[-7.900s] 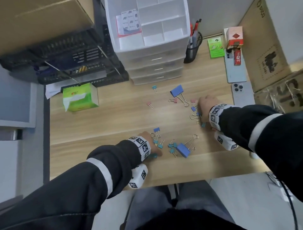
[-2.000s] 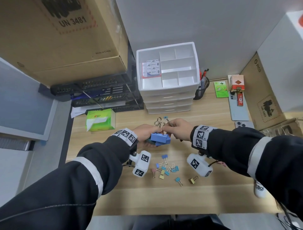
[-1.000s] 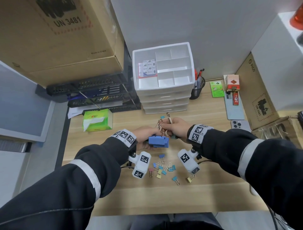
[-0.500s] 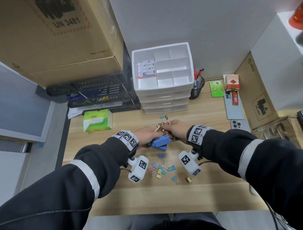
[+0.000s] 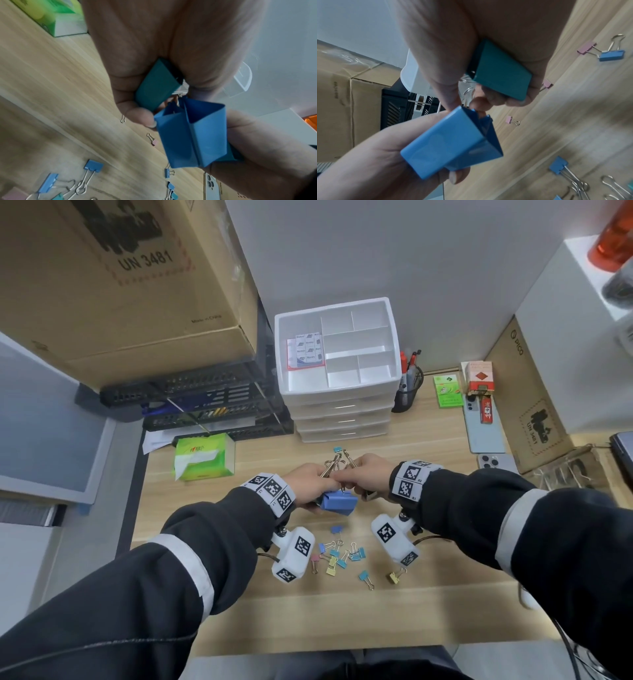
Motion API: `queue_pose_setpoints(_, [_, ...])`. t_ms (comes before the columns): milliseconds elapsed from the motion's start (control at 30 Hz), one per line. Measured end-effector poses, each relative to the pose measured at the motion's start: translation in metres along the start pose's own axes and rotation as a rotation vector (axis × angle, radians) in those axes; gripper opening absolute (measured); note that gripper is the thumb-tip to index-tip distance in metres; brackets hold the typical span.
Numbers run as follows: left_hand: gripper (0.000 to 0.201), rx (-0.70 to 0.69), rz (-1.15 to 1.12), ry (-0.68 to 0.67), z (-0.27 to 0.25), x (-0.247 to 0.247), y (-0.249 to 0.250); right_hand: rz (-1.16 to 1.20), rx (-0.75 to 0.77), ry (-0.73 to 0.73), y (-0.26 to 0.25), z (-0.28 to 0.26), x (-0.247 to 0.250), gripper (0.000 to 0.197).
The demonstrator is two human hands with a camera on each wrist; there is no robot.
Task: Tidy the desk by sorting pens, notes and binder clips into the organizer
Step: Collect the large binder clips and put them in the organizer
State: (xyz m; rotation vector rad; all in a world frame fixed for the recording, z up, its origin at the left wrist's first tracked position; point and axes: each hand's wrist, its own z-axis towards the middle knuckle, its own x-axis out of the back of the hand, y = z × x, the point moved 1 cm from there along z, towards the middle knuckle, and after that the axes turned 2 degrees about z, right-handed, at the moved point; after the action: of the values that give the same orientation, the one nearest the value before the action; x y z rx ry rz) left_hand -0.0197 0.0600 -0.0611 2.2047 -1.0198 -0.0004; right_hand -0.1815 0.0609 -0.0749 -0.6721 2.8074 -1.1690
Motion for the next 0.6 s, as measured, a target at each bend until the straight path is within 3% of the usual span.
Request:
queue_pose_setpoints(200, [0.006,-0.088,0.036,0.024,-0.014,0.016,0.022,0.003,0.063,0.014,-0.026,-0.018,0.010,0.026])
queue_pose_setpoints(433, [0.028,-0.266,0.054,0.213,-0.044,0.057,0.104,-0.269,0.318,0.215,-0.114,-0.057,0.060,0.026])
queue_pose_setpoints(500, [0.034,-0.339,0.018,0.317,-0.052,0.071,0.132,-0.336,0.400,0.302,-0.147,-0.068,0.082,0.021])
queue_pose_setpoints(600, [0.028,-0.389,-0.169,0.398,-0.055,0.088,0.163,-0.390,0.501,0.424,-0.186,-0.076,0.111,0.020])
